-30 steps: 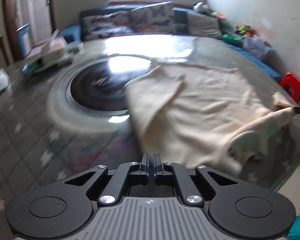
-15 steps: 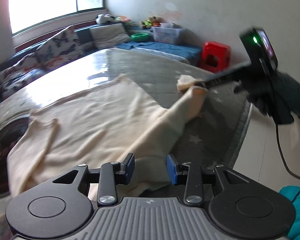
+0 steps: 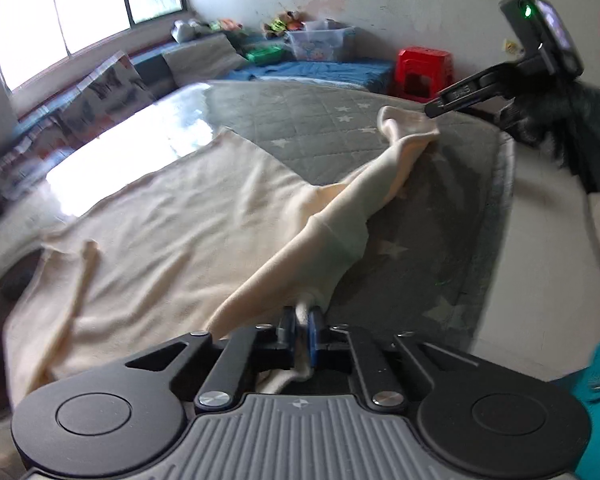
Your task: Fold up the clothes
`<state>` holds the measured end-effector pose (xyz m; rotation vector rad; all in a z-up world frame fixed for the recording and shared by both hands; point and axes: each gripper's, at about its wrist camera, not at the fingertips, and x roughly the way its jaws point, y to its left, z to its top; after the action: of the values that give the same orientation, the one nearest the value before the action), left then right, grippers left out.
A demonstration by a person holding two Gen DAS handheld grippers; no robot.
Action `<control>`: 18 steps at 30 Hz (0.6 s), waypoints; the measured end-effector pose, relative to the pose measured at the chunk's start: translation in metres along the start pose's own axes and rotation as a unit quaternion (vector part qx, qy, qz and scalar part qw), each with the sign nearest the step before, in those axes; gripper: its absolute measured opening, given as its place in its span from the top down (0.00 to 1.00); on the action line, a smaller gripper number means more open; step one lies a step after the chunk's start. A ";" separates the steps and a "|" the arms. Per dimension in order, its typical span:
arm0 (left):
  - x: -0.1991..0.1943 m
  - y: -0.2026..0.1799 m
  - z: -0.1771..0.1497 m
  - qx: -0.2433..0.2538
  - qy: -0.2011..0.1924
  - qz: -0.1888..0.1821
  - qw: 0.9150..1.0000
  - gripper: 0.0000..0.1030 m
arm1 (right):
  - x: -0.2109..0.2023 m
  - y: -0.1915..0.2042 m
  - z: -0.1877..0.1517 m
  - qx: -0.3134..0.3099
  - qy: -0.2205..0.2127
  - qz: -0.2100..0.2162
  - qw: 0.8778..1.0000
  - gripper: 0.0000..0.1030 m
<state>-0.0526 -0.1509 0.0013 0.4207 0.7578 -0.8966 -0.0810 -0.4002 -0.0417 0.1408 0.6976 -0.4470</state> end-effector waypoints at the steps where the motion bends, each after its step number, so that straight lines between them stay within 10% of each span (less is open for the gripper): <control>1: -0.004 0.000 0.000 -0.003 0.002 -0.023 1.000 0.95 | 0.000 0.000 0.000 -0.002 -0.001 0.001 1.000 0.58; 6: -0.020 -0.007 -0.009 0.020 0.011 -0.086 0.996 0.95 | -0.001 0.010 0.004 -0.016 -0.001 0.019 1.000 0.58; 18: -0.011 -0.004 -0.014 0.008 0.014 -0.103 0.995 0.94 | 0.026 0.022 0.000 -0.033 0.029 0.045 0.998 0.58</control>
<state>-0.0659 -0.1383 -0.0003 0.3741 0.8313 -1.0924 -0.0540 -0.3895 -0.0587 0.1226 0.7585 -0.3348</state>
